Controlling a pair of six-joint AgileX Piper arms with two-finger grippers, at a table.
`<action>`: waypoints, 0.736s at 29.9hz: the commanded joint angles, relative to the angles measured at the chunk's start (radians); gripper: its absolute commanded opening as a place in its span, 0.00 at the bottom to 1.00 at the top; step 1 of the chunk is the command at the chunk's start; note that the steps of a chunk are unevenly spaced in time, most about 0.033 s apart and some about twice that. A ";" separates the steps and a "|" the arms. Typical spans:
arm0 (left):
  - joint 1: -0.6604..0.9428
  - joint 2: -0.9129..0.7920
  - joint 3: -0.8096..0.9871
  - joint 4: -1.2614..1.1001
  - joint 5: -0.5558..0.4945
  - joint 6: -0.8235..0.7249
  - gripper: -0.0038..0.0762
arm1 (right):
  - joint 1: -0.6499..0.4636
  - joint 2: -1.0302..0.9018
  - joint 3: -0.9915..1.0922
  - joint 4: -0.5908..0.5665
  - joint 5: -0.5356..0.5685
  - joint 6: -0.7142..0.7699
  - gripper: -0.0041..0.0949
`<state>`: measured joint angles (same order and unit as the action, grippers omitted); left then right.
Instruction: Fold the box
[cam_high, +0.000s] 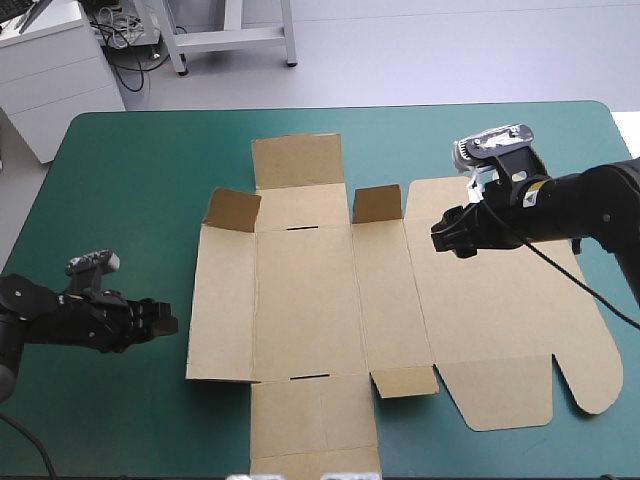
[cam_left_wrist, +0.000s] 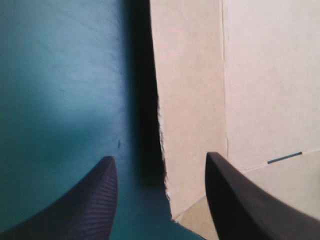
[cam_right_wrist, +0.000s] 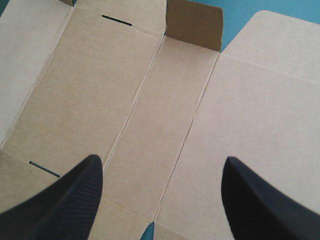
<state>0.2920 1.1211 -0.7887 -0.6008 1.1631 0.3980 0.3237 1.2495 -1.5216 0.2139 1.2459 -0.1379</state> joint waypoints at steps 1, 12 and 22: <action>0.004 -0.019 0.080 -0.149 -0.059 0.067 0.56 | -0.005 -0.049 -0.019 0.020 -0.007 -0.016 0.68; 0.004 -0.008 0.207 -0.221 -0.179 0.138 0.62 | -0.005 -0.054 -0.019 0.026 0.000 -0.026 0.68; 0.004 0.130 0.210 -0.409 -0.129 0.292 0.62 | -0.005 -0.056 -0.019 0.027 0.000 -0.028 0.68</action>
<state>0.2945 1.2255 -0.5602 -0.8863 0.9785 0.6341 0.3237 1.2222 -1.5195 0.2241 1.2459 -0.1544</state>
